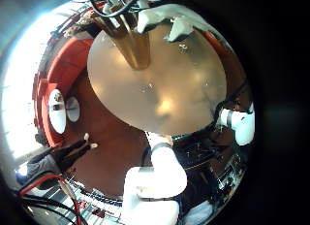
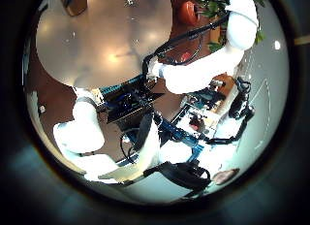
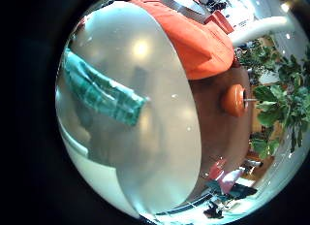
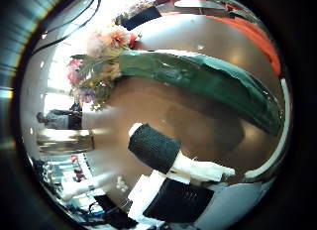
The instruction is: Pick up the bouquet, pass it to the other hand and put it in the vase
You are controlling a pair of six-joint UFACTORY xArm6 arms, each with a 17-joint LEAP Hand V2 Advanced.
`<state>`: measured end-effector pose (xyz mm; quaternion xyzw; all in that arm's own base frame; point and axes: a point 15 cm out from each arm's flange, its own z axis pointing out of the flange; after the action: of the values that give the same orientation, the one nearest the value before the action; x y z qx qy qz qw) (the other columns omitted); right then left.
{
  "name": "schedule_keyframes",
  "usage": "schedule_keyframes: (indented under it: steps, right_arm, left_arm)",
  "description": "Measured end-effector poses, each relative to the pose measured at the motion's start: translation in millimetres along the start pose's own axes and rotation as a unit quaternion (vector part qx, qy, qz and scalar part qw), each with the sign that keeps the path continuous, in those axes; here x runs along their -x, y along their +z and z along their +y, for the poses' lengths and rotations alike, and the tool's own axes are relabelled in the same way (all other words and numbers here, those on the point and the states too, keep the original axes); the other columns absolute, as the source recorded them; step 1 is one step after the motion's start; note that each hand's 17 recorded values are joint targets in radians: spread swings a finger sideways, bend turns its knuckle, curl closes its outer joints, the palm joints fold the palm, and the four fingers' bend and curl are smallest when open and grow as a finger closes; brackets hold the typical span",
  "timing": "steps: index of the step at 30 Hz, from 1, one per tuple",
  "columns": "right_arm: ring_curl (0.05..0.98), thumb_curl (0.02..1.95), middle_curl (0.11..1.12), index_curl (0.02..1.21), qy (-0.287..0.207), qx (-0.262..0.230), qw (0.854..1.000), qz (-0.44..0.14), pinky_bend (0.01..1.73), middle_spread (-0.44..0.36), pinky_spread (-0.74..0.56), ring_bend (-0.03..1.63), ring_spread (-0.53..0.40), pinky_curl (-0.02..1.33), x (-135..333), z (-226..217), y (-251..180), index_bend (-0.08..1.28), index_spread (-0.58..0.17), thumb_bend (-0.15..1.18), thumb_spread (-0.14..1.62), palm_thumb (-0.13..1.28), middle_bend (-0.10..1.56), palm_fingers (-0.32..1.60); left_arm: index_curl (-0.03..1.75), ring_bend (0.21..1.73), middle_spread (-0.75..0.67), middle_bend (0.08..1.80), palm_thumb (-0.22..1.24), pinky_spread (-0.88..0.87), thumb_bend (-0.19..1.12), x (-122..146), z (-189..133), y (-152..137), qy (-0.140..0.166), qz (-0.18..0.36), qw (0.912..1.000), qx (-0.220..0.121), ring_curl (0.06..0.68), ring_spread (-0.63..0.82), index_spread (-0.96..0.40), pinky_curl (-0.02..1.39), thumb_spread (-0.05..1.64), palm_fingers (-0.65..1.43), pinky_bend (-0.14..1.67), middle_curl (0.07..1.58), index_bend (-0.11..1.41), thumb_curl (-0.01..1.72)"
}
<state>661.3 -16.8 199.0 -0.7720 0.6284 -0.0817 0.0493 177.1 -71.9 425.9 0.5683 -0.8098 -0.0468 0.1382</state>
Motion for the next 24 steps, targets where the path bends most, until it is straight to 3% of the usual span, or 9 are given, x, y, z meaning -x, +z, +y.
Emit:
schedule_keyframes:
  steps: [8, 18, 21, 22, 24]
  right_arm:
    - [0.244, 0.26, 0.40, 0.37, -0.007, 0.016, 1.000, 0.006, 0.44, -0.048, 0.24, 0.82, -0.145, 0.14, -2, 8, 5, 0.25, -0.333, -0.02, 1.20, 0.10, 0.53, 0.85]
    - [0.228, 0.25, 0.39, 0.41, -0.020, 0.035, 0.999, 0.017, 0.47, -0.076, 0.18, 0.83, -0.193, 0.07, -2, 15, 13, 0.29, -0.361, -0.02, 1.20, 0.09, 0.55, 0.91]
    - [0.220, 0.27, 0.39, 0.41, -0.020, 0.036, 0.999, 0.018, 0.49, -0.079, 0.17, 0.83, -0.198, 0.05, -1, 15, 12, 0.31, -0.370, 0.02, 1.20, 0.20, 0.54, 0.91]
    - [0.217, 0.32, 0.39, 0.41, -0.019, 0.035, 0.999, 0.018, 0.51, -0.088, 0.16, 0.83, -0.200, 0.04, 0, 15, 11, 0.29, -0.372, 0.08, 1.18, 0.33, 0.55, 0.91]
    - [0.217, 0.35, 0.39, 0.41, -0.021, 0.033, 0.999, 0.018, 0.52, -0.098, 0.15, 0.84, -0.202, 0.03, 6, 13, 8, 0.26, -0.373, 0.09, 1.14, 0.42, 0.55, 0.90]
  left_arm:
    - [0.32, 0.48, 0.48, 0.20, 0.26, 0.57, -0.02, 2, 2, 3, -0.002, 0.000, 1.0000, 0.002, 0.203, 0.61, 0.06, 0.30, 1.09, 0.04, 0.19, 0.34, 0.17, 0.30]
    - [0.33, 0.47, 0.47, 0.20, 0.26, 0.57, -0.02, 3, 8, 2, 0.001, -0.004, 1.0000, -0.007, 0.203, 0.61, 0.06, 0.30, 1.09, 0.04, 0.19, 0.34, 0.17, 0.30]
    - [0.33, 0.47, 0.47, 0.20, 0.26, 0.57, -0.02, 3, 7, 4, 0.002, -0.004, 1.0000, -0.006, 0.203, 0.61, 0.06, 0.30, 1.09, 0.04, 0.19, 0.34, 0.17, 0.30]
    - [0.33, 0.47, 0.47, 0.20, 0.26, 0.57, -0.02, 3, 7, 4, 0.001, -0.004, 1.0000, -0.007, 0.203, 0.61, 0.06, 0.29, 1.09, 0.04, 0.19, 0.34, 0.17, 0.30]
    - [0.33, 0.47, 0.47, 0.20, 0.26, 0.57, -0.02, 3, 4, 3, 0.001, -0.005, 0.9999, -0.014, 0.203, 0.61, 0.06, 0.29, 1.09, 0.04, 0.19, 0.34, 0.17, 0.30]
